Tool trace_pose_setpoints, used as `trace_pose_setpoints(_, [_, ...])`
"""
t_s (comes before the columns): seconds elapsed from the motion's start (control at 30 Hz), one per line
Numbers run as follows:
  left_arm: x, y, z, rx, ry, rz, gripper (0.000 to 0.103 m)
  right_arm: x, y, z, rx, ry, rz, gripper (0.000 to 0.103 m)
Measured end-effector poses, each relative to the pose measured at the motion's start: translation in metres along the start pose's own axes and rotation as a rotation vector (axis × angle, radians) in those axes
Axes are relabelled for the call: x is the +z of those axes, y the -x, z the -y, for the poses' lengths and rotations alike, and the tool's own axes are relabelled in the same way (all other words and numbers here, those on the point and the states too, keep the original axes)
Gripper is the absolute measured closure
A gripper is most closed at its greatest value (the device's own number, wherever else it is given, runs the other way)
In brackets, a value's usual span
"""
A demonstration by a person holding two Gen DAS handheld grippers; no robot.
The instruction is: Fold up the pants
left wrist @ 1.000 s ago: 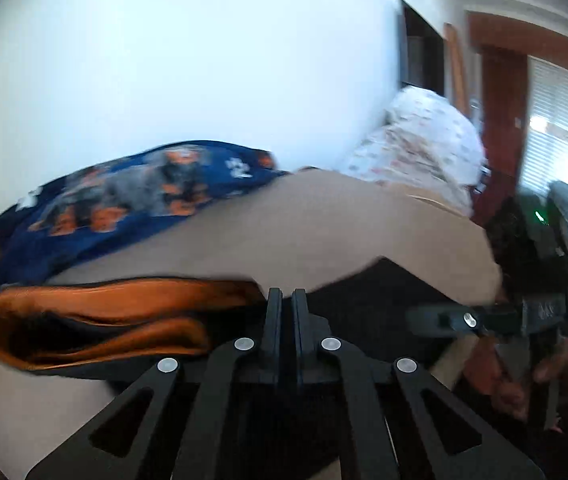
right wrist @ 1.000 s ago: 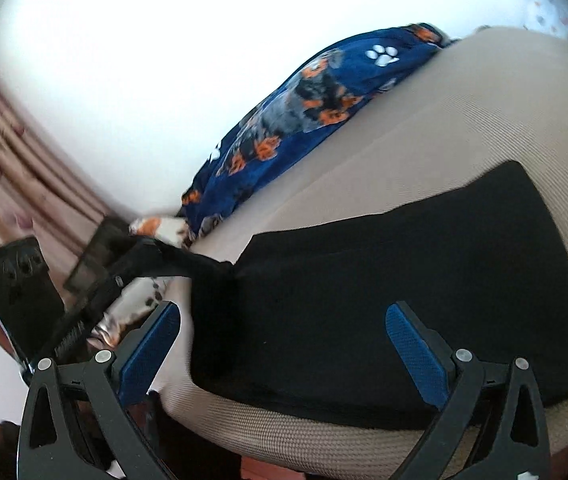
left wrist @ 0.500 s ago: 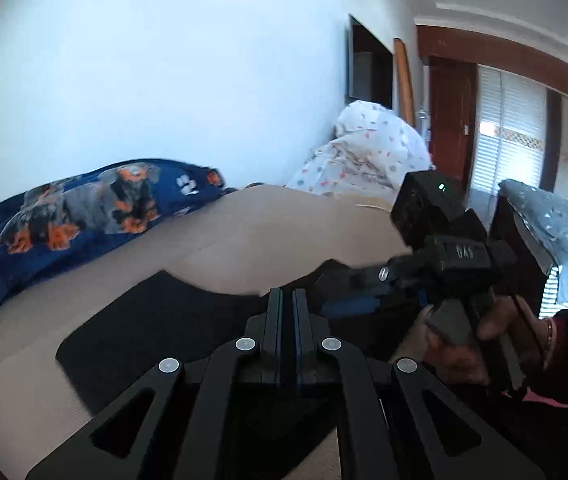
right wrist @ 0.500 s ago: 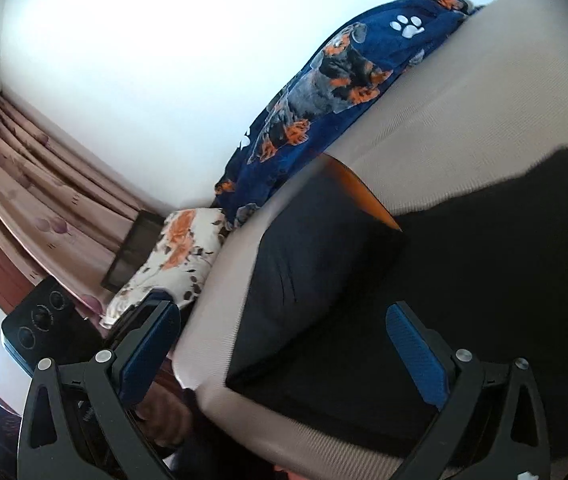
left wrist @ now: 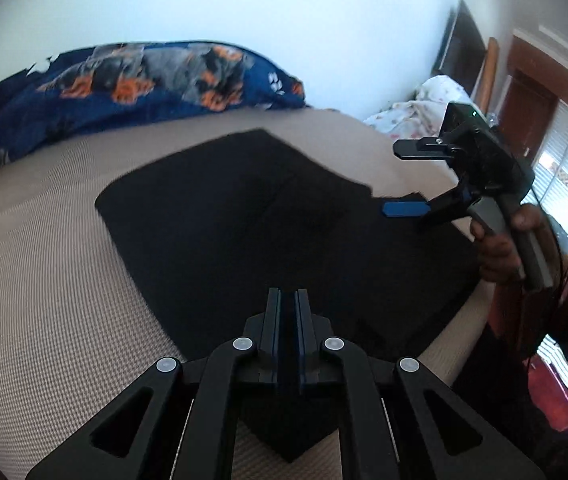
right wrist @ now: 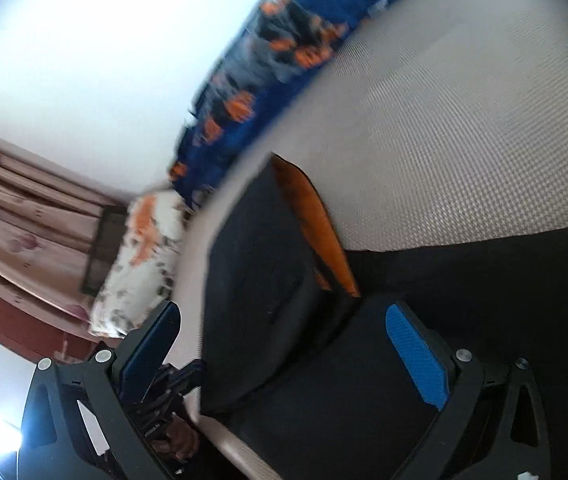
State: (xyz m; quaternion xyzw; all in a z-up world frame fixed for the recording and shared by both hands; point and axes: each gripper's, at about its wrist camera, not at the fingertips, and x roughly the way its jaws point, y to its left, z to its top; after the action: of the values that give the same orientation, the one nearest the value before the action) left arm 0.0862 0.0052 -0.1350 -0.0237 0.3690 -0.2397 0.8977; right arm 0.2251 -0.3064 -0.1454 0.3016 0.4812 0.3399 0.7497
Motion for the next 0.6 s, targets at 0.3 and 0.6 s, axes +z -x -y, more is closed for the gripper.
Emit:
trace_pose_setpoints(0.3, [-0.006, -0.011, -0.003, -0.030, 0.007, -0.005, 0.085, -0.003, -0.023, -0.007, 0.030, 0.014, -0.070, 0.001])
trace_pose_setpoints(0.6, [-0.011, -0.012, -0.006, -0.060, 0.023, 0.017, 0.079, 0.000, -0.032, -0.013, 0.009, 0.023, -0.076, 0.000])
